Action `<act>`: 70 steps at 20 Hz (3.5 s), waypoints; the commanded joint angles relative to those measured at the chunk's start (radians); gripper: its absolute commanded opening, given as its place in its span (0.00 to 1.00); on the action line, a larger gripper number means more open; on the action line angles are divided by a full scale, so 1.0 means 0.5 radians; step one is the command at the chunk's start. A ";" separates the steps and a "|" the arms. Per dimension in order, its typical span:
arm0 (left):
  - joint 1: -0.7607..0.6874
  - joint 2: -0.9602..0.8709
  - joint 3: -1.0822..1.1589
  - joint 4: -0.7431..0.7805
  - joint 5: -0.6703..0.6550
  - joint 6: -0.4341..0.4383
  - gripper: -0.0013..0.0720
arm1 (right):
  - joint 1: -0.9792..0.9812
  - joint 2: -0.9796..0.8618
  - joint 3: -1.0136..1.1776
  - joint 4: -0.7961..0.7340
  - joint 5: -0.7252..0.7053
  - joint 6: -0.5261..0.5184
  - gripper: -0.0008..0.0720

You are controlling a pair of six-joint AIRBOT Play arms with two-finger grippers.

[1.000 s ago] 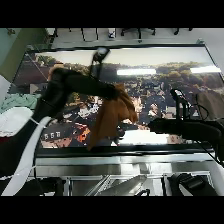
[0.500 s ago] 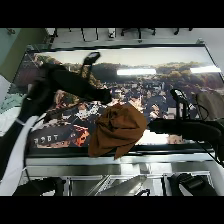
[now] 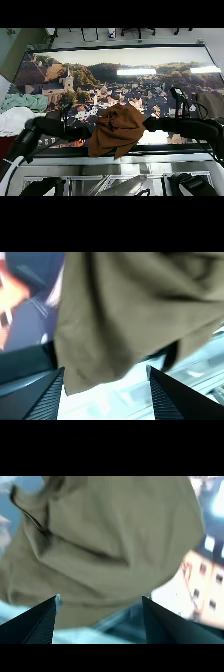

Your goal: Fold the shirts.

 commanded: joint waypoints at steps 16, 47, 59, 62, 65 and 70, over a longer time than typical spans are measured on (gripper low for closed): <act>0.071 -0.690 0.037 -0.411 -0.207 0.444 0.25 | 0.678 -0.987 -0.411 0.745 0.696 -0.053 0.71; 1.126 0.255 3.071 -0.407 0.096 -0.042 0.03 | -1.192 -0.142 2.456 0.787 -0.288 -0.828 0.04; 0.459 -0.855 1.997 0.281 -0.803 0.240 0.03 | -0.639 -1.410 1.714 0.478 0.247 -0.716 0.04; 0.398 -1.491 2.411 0.289 -0.736 0.240 0.03 | -0.600 -1.785 1.632 0.487 0.455 -0.690 0.04; 0.327 -1.872 2.699 0.286 -0.692 0.240 0.03 | -0.586 -2.048 1.633 0.510 0.564 -0.639 0.04; 0.296 -1.963 2.765 0.285 -0.576 0.239 0.73 | -0.626 -2.117 1.645 0.516 0.465 -0.641 0.52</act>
